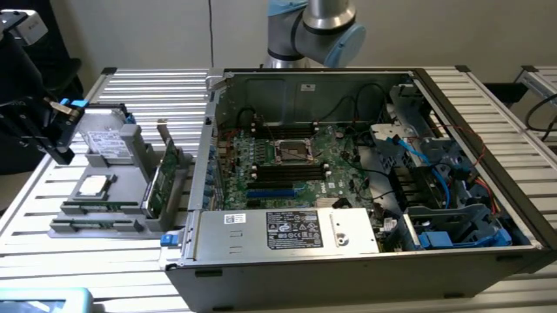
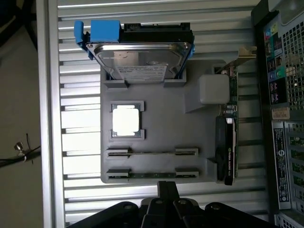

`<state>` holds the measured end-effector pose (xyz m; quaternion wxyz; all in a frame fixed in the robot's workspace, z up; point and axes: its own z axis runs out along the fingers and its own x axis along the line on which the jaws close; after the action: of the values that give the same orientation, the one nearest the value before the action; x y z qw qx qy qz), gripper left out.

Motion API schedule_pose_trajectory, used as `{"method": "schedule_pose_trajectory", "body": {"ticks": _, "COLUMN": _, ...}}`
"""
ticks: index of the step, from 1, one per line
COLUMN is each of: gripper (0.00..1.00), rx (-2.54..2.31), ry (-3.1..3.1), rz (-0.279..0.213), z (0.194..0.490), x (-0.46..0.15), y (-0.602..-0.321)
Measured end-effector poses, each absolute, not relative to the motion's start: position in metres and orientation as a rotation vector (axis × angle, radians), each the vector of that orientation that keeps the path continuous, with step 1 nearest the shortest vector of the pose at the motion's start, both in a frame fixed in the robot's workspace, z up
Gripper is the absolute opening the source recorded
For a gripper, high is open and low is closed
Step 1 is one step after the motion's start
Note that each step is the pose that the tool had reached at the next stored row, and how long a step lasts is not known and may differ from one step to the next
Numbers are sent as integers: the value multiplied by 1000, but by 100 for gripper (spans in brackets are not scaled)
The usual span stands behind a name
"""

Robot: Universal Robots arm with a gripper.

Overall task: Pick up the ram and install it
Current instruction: 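Pick up the ram and move it above insertion slot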

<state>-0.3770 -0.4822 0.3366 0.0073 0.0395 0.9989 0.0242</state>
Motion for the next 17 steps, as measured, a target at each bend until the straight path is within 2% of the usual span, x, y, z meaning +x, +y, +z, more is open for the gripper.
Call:
{"method": "schedule_pose_trajectory", "body": {"ticks": 10, "gripper": 11, "rx": 122, "ry": 3124, "rz": 75, "z": 337, "x": -378, "y": -482}}
{"method": "schedule_pose_trajectory", "body": {"ticks": 17, "gripper": 11, "rx": -68, "ry": 3128, "rz": 77, "z": 336, "x": -378, "y": -482}}
